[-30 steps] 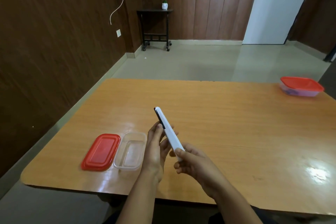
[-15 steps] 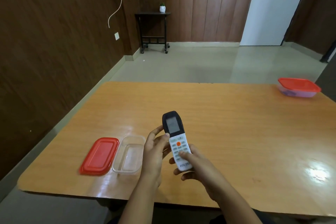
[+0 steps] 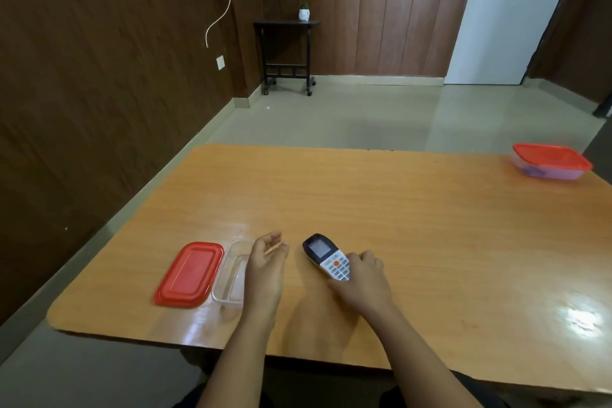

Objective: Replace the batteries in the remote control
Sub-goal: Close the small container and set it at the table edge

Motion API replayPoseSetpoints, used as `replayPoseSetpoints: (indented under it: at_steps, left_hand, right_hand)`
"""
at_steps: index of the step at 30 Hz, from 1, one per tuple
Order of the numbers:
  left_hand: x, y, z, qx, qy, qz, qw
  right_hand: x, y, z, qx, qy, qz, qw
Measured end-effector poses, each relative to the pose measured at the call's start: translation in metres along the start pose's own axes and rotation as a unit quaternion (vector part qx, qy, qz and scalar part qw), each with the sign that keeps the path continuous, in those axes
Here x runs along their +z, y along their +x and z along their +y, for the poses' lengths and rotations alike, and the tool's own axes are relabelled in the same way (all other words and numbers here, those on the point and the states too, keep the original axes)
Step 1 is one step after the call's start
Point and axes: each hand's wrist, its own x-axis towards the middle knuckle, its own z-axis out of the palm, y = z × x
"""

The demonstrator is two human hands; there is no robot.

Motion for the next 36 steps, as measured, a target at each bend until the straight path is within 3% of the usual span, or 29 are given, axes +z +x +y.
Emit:
replayPoseSetpoints:
  at_steps: [7,10,14,23,25,26,28,30,33,36]
  left_hand:
    - [-0.068,0.031,-0.005,0.045,0.174,0.086,0.980]
    - [-0.111,0.055,-0.012,0.023,0.307,0.158,0.938]
    - [-0.146,0.069,-0.039,-0.050,0.495,0.079,0.864]
    - [-0.149,0.062,-0.031,-0.019,0.540,0.107,0.835]
    - [-0.151,0.058,-0.020,-0.020,0.503,0.128,0.855]
    - [-0.150,0.055,-0.012,-0.022,0.440,0.144,0.886]
    - [-0.142,0.046,0.007,-0.010,0.229,0.174,0.958]
    - [-0.125,0.035,0.024,-0.030,-0.002,0.119,0.992]
    - [-0.093,0.017,0.029,-0.131,-0.214,-0.049,0.967]
    - [-0.063,-0.001,0.019,-0.197,-0.171,-0.104,0.960]
  right_hand:
    - [0.007,0.001,-0.012,-0.023,-0.114,0.027,0.993]
    - [0.007,-0.003,-0.026,-0.094,-0.097,0.072,0.988]
    - [0.012,-0.006,-0.043,-0.181,-0.018,0.052,0.982]
    - [0.006,-0.014,-0.043,-0.216,0.037,0.016,0.976]
    - [0.002,-0.018,-0.044,-0.221,0.036,0.016,0.975]
    - [0.003,-0.020,-0.045,-0.223,0.042,0.014,0.974]
    - [0.004,-0.020,-0.048,-0.225,0.096,0.013,0.969]
    - [0.006,-0.020,-0.054,-0.203,0.211,0.002,0.956]
    - [0.008,-0.021,-0.064,-0.117,0.370,-0.072,0.919]
    - [0.013,-0.025,-0.067,-0.037,0.457,-0.121,0.880]
